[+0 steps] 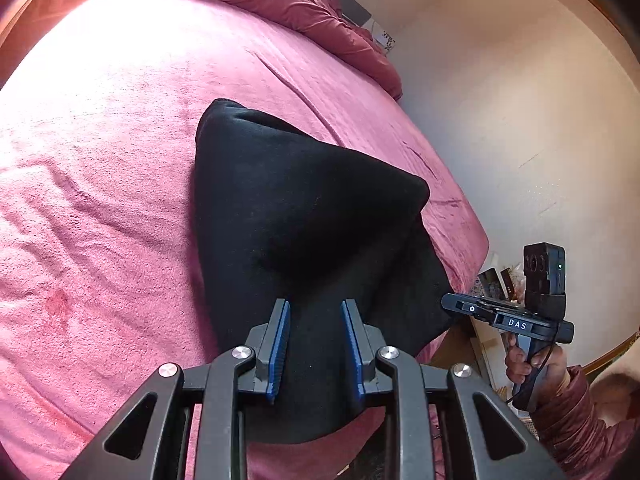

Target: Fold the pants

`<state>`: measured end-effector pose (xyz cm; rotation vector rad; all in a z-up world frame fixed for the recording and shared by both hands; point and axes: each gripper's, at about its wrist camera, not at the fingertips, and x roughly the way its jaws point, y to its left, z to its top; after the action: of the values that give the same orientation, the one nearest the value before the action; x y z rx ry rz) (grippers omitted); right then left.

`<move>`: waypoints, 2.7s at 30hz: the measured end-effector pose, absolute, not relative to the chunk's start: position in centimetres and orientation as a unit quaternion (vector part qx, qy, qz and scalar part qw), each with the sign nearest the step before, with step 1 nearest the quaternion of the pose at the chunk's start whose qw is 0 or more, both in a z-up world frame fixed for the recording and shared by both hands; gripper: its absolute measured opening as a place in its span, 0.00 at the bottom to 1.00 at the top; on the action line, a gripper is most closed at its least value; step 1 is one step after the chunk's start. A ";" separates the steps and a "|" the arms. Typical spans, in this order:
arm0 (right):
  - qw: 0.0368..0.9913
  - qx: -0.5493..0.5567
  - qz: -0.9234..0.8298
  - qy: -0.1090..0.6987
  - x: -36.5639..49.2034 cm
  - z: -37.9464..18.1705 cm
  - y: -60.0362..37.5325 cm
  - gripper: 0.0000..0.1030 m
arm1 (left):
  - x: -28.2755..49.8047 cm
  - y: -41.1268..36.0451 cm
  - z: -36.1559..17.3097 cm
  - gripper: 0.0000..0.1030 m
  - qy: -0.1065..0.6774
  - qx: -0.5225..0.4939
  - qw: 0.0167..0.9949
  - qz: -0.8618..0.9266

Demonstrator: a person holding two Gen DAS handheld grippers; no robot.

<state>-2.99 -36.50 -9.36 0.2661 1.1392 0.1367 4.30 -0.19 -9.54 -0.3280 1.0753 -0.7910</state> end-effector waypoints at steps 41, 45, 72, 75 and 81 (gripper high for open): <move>0.842 0.276 -0.019 0.463 5.4 -7.0 -43.1 0.40 | 17.8 1.0 -12.4 0.62 0.545 -0.245 0.743 -0.302; 0.849 0.244 -0.013 0.469 5.2 -7.7 -42.0 0.07 | 17.1 -0.8 -12.9 0.51 0.548 -0.226 0.742 -0.313; 0.850 0.279 0.008 0.448 -1.1 -8.8 -43.8 0.30 | 11.4 -1.8 -10.5 0.51 0.496 -0.104 0.830 -0.232; 0.848 0.245 0.015 0.469 -0.8 -9.2 -42.1 0.27 | 10.5 -1.2 -10.4 0.58 0.494 -0.108 0.829 -0.239; 0.845 0.215 -0.028 0.489 -0.6 -11.5 -42.9 0.03 | 8.6 -0.6 -11.0 0.63 0.499 -0.113 0.822 -0.252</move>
<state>-0.62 -42.94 -11.45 0.4526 1.0319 -0.0589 8.56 -0.63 -11.00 -0.2398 1.0613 -0.5364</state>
